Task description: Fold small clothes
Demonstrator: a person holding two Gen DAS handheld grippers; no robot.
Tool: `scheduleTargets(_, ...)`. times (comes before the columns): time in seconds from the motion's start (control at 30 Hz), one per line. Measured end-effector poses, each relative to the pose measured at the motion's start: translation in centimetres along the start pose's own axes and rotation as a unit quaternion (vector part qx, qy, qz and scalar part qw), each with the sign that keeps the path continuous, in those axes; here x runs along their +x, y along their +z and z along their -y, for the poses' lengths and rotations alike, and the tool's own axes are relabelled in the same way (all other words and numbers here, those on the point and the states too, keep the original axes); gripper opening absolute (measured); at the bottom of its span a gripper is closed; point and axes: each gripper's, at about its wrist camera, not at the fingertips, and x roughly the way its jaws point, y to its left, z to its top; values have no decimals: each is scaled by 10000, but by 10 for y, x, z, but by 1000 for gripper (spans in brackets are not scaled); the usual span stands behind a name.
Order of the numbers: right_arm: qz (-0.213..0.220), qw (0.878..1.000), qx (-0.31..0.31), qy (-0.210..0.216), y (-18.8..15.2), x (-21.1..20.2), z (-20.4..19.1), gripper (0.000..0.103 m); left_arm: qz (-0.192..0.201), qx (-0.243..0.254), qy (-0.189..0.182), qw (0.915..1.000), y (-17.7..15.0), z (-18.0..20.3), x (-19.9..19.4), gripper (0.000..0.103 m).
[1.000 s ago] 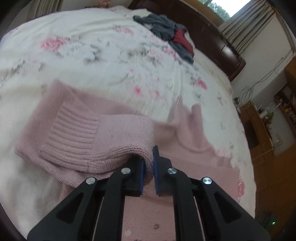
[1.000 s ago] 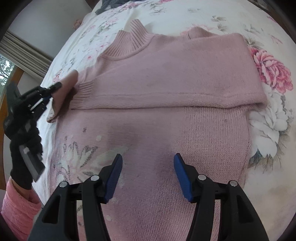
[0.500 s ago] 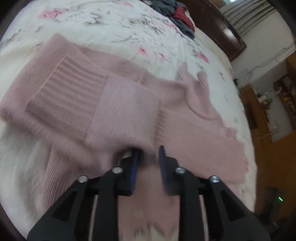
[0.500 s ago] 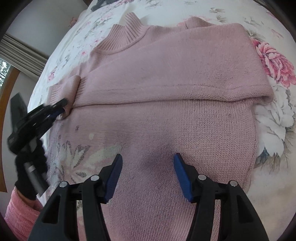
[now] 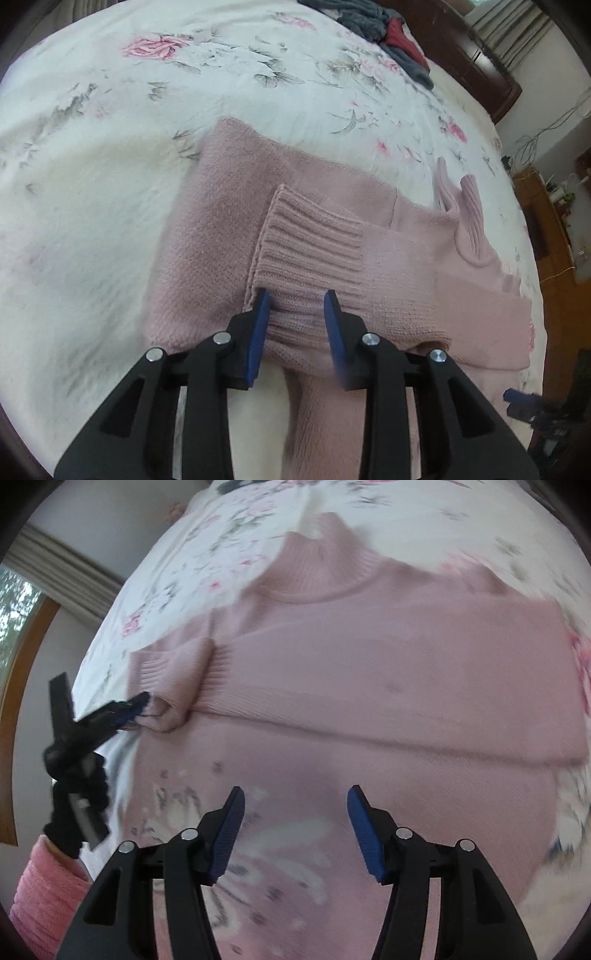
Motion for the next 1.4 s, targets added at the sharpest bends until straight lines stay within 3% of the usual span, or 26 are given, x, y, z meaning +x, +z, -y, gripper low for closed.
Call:
scheduleTargets(0.1,-101,9997,-81,202,23,11,-21,59,42,-234,-162,9996,4,-3,-7,30)
scheduleTargets(0.27,-401,9958,111,821,67,46,-53,59,517,-396,-328,9973,-2,-7,-49,32)
scheduleTargets(0.4,-644,9900,265,1225,88,79,-79,59,673,-245,-197,9972,-9,-15,-75,36)
scheduleTargets(0.53,-980,9856,585,1245,98,118,-89,60,701,-200,-117,9973,-11,-23,-85,36)
scheduleTargets(0.63,-1136,9809,732,1402,98,133,-89,26,682,-271,-132,9972,-11,-29,-88,36)
scheduleTargets(0.8,-683,9886,228,1322,96,99,-94,18,679,-155,-108,9975,-8,-21,-86,36)
scheduleTargets(0.9,-271,9930,50,1147,94,59,-80,18,673,-64,-99,9977,-6,-8,-79,36)
scheduleTargets(1.1,121,9960,276,846,88,12,-22,18,529,190,-195,9982,-7,32,-55,36)
scheduleTargets(1.2,117,9970,401,652,83,11,3,18,366,440,-156,9982,-10,57,-35,36)
scheduleTargets(1.4,-139,9960,709,520,73,41,34,18,-100,772,394,9962,-16,75,11,36)
